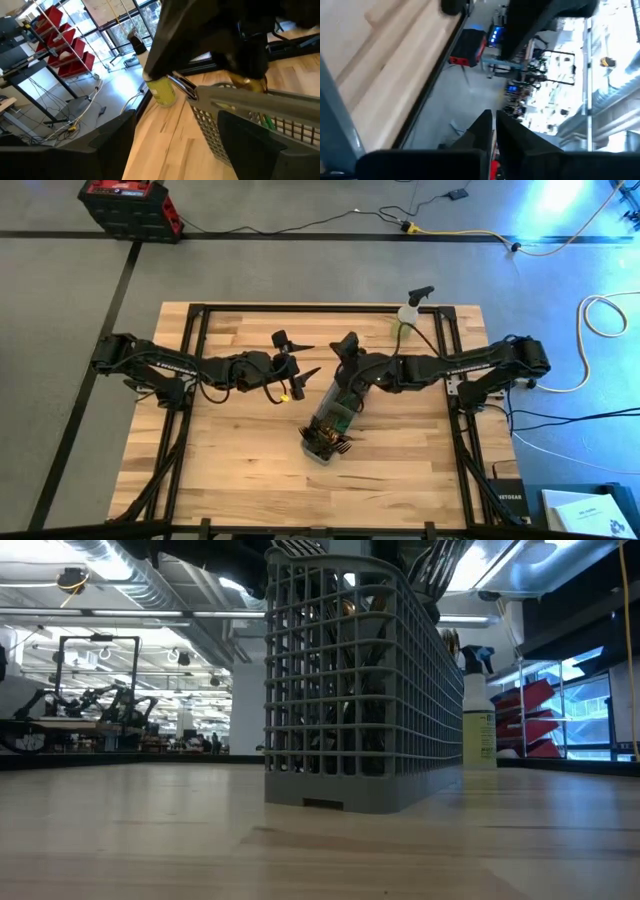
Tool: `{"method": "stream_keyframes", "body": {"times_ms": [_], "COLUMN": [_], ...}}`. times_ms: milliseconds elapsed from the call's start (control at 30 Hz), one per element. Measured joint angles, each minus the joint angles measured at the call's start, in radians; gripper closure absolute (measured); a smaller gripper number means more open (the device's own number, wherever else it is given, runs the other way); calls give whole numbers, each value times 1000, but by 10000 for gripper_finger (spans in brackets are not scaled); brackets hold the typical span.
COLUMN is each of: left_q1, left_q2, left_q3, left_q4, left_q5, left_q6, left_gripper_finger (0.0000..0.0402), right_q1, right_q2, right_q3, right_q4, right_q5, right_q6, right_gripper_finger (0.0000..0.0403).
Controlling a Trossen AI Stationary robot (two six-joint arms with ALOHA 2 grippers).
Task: Sort silverware
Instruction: Return to Home Position
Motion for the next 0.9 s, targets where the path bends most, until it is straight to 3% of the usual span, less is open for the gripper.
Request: {"method": "stream_keyframes", "body": {"times_ms": [200, 267, 367, 500, 633, 733, 800, 900], "left_q1": [-2, -18, -46, -115, -240, -367, -457, -579], "left_q2": [0, 0, -24, -100, -147, -149, -137, -107], "left_q3": [0, 0, 0, 0, 0, 0, 0, 0], "left_q4": [-29, -42, -44, -48, -147, -276, -361, -466], "left_q5": [-2, -56, -187, -263, -311, -361, -384, -413], "left_q6": [-21, -12, 34, 57, -9, -116, -199, -322], "left_gripper_finger": [137, 138, 150, 167, 199, 253, 300, 373], "right_q1": [34, 54, 122, 265, 391, 480, 538, 616], "right_q2": [-22, -39, -88, -181, -238, -236, -211, -154], "right_q3": [0, 0, 6, 31, 30, 29, 20, -23], "right_q4": [81, 114, 181, 144, -130, -342, -399, -406], "right_q5": [145, 181, 172, 153, 50, -129, -248, -303], "right_q6": [-43, -29, 74, 310, 713, 1007, 1137, 1218], "right_gripper_finger": [401, 402, 402, 402, 402, 403, 403, 403]}}
